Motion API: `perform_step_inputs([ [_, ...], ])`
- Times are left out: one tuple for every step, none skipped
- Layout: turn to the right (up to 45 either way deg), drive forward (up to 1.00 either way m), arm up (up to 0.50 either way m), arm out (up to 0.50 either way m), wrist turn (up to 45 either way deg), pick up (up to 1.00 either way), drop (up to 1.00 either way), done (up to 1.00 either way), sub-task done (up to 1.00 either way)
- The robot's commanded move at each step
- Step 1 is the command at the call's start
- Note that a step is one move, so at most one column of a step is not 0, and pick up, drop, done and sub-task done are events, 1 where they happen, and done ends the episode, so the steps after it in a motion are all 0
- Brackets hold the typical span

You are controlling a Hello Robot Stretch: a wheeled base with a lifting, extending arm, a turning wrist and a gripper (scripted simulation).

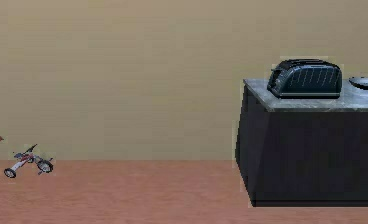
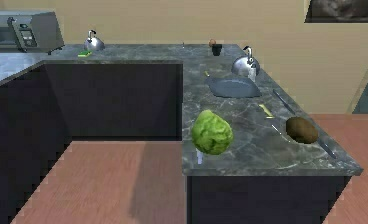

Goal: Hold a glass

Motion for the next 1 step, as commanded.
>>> perform_step_inputs([
  [0.0, 0.0, 0.22, 0.0, 0.0, 0.0, 0.0, 0.0, 0.0],
])
